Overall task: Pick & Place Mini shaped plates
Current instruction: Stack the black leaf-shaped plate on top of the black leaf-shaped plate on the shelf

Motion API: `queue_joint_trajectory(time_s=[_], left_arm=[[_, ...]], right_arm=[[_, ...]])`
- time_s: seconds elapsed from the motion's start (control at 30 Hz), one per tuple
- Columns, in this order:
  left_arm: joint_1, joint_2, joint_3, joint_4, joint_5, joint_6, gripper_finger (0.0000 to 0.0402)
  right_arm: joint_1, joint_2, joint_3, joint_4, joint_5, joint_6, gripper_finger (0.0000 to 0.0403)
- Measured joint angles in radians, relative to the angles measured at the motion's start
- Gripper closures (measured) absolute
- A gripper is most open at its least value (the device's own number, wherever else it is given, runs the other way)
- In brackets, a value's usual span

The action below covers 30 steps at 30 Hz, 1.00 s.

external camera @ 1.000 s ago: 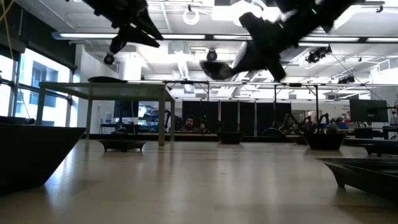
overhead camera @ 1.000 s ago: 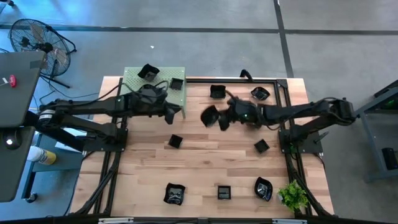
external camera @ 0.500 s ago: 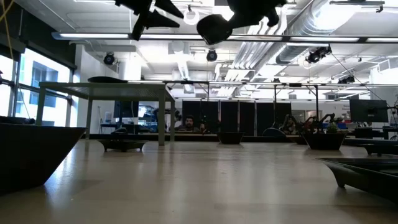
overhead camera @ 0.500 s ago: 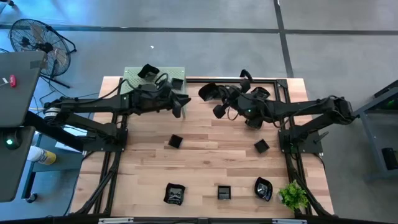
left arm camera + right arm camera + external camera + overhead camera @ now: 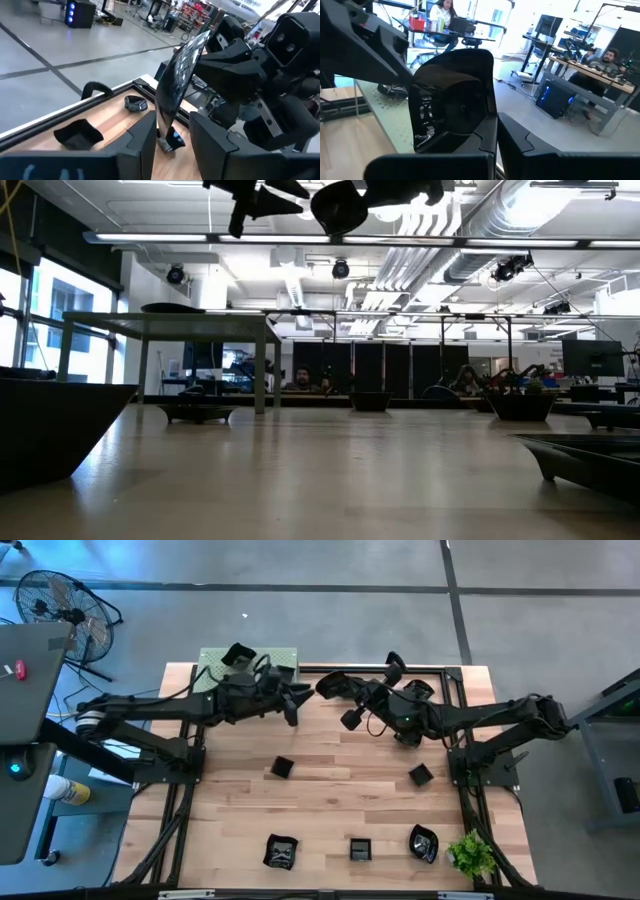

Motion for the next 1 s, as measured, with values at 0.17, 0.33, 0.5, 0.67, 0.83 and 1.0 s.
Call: queue_joint_trajectory(time_s=[0.17,0.33,0.5,0.67,0.83,1.0], left_arm=[[0.000,0.044,0.064,-0.023,-0.003,0.047,0.0286],[0.000,0.064,0.120,-0.072,-0.014,0.074,0.0299],[0.000,0.068,0.151,-0.143,-0.034,0.074,0.0358],[0.000,0.067,0.156,-0.146,-0.048,0.074,0.0395],[0.000,0.066,0.156,-0.160,-0.060,0.073,0.0399],[0.019,0.059,0.202,-0.282,-0.086,0.092,0.0401]], right_arm=[[0.000,0.000,0.000,0.002,0.001,-0.001,0.0401],[0.000,0.000,0.000,0.002,0.001,0.003,0.0401],[0.000,0.000,0.000,0.002,0.001,0.005,0.0401],[0.000,0.000,0.000,0.003,0.001,0.007,0.0397],[0.000,0.000,0.000,0.005,0.001,0.006,0.0373],[0.011,0.000,0.000,0.004,0.000,0.004,0.0321]])
